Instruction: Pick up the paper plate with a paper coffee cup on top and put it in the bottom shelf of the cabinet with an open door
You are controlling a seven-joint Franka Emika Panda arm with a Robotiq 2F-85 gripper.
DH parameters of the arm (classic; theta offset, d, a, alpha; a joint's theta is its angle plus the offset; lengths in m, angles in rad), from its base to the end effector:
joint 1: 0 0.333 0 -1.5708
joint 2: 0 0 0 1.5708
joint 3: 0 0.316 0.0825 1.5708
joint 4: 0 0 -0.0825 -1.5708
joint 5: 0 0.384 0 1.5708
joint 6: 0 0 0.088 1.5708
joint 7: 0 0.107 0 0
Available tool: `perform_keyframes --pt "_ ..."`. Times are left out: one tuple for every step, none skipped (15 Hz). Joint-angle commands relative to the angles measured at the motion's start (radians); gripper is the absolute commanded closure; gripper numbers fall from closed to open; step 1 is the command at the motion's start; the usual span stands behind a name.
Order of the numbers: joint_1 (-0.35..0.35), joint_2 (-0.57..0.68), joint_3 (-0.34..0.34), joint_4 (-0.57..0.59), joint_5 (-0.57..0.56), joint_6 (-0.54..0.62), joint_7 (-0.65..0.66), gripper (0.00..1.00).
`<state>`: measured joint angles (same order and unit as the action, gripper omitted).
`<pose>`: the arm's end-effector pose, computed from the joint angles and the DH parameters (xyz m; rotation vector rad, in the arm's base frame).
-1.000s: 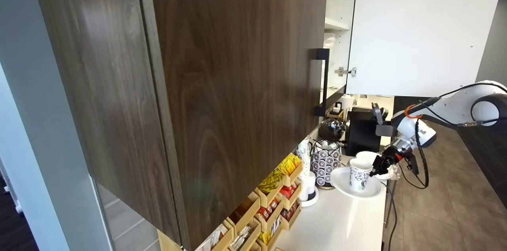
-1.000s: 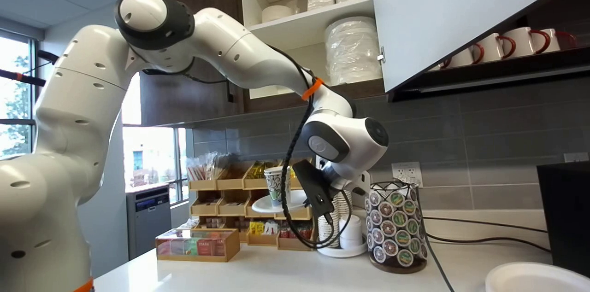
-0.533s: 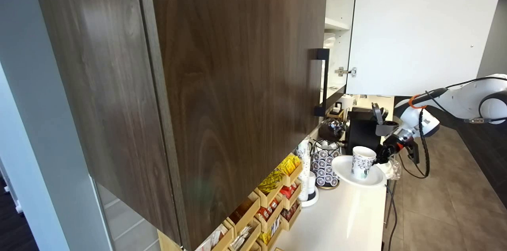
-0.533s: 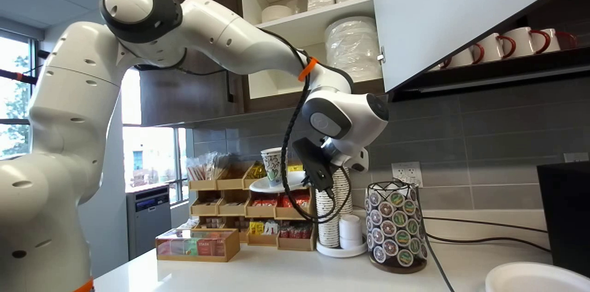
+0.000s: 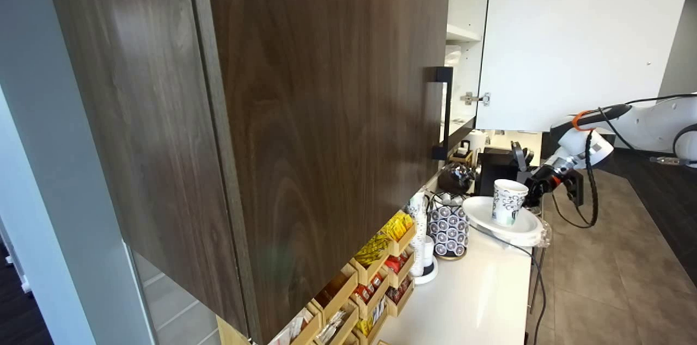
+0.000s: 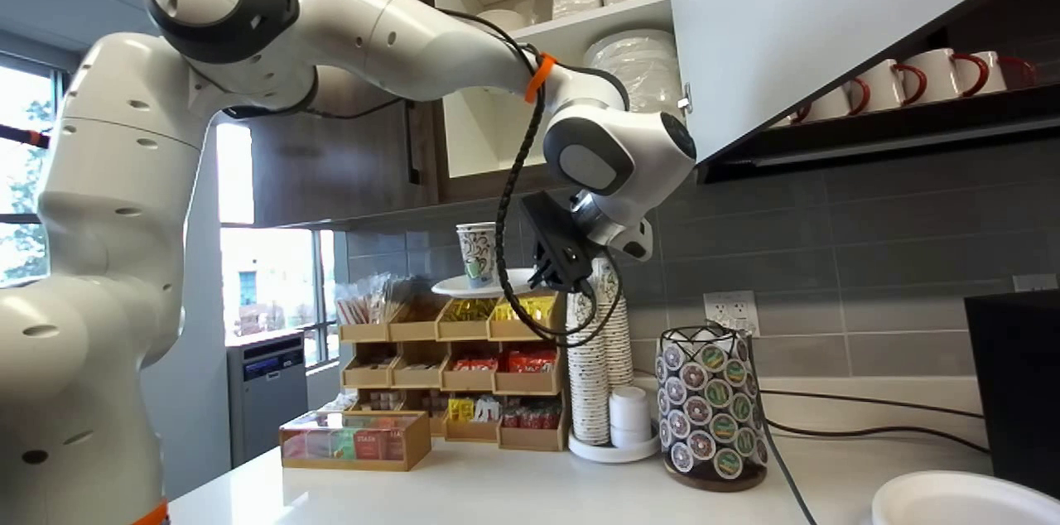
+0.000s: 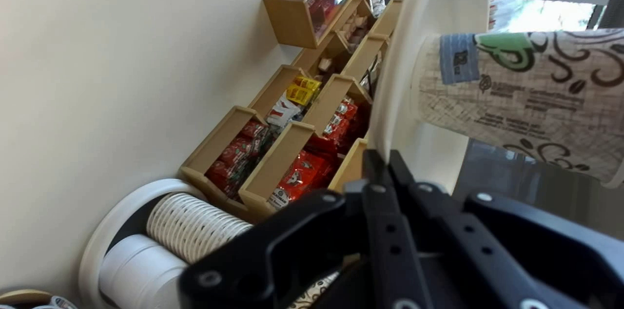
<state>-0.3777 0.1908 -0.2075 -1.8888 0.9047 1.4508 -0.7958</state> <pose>0.5085 -0.2206 0.4118 -2.1073 -0.0096 -0.1209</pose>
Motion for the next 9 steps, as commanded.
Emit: perform_keyframes --pt "0.021 -0.026 -0.02 0.041 -0.036 -0.079 0.069 0.99" --pt "0.025 -0.036 -0.021 0.051 -0.047 -0.092 0.093 0.99" --pt "0.029 -0.046 -0.021 0.058 -0.058 -0.1 0.107 0.99" --pt "0.033 -0.057 -0.02 0.067 -0.069 -0.109 0.122 0.99" --pt "0.036 -0.067 -0.02 0.076 -0.081 -0.119 0.135 0.99" --pt "0.04 -0.078 -0.019 0.084 -0.088 -0.126 0.15 0.99" --pt "0.044 -0.089 -0.019 0.094 -0.091 -0.137 0.163 0.99" --pt "0.045 -0.098 -0.018 0.108 -0.088 -0.161 0.163 0.99" --pt "0.044 -0.072 -0.022 0.095 -0.07 -0.126 0.13 0.96"
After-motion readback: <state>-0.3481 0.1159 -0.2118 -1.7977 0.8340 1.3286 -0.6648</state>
